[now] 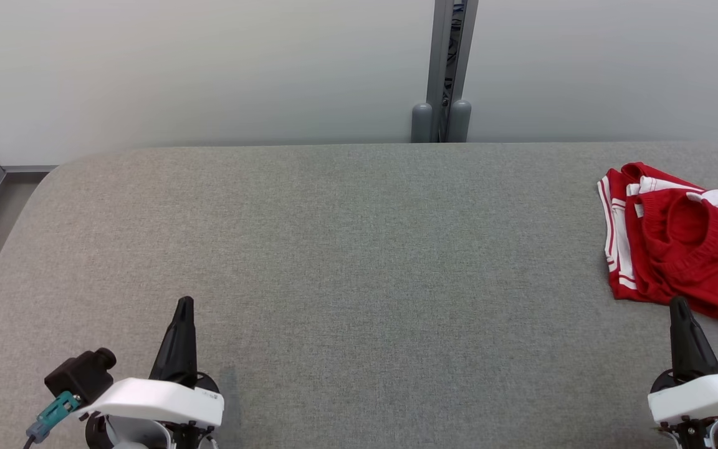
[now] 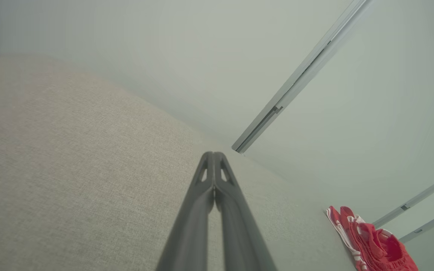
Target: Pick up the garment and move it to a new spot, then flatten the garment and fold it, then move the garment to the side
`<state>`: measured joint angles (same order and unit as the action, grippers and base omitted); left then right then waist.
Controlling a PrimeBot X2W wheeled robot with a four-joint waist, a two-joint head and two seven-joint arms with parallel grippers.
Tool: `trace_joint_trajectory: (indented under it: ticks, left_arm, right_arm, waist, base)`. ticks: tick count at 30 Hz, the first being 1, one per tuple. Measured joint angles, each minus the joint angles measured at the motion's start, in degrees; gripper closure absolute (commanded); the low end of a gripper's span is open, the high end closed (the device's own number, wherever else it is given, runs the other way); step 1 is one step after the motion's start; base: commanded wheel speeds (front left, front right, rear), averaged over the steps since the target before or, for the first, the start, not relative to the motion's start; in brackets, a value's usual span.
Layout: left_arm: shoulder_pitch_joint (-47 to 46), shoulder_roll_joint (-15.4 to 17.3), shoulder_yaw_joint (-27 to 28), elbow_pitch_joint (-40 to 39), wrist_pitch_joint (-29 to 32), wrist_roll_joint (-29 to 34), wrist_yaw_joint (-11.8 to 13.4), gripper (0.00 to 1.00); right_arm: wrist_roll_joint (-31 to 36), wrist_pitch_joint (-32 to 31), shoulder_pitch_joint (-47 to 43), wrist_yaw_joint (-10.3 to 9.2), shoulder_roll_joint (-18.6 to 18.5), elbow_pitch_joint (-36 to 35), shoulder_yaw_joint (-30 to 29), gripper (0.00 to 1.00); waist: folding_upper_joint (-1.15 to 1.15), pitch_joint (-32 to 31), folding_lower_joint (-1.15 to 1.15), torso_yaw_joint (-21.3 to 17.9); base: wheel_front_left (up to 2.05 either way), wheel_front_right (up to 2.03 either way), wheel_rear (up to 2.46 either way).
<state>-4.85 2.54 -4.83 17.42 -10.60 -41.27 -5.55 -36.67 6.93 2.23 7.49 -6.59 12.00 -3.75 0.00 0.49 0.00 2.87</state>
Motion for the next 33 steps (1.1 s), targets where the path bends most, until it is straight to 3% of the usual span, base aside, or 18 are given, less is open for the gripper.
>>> trace_joint_trajectory:
  ticks: [33]
  left_arm:
    - [-6.33,0.05,0.13,4.01,4.12,-22.8,-0.7,1.0]
  right_arm:
    - [-22.32,-8.87,5.72,0.0,1.25,4.85,-6.45,1.0]
  waist:
    - [0.0,-0.03,0.0,-0.94]
  base:
    - [0.0,0.0,0.0]
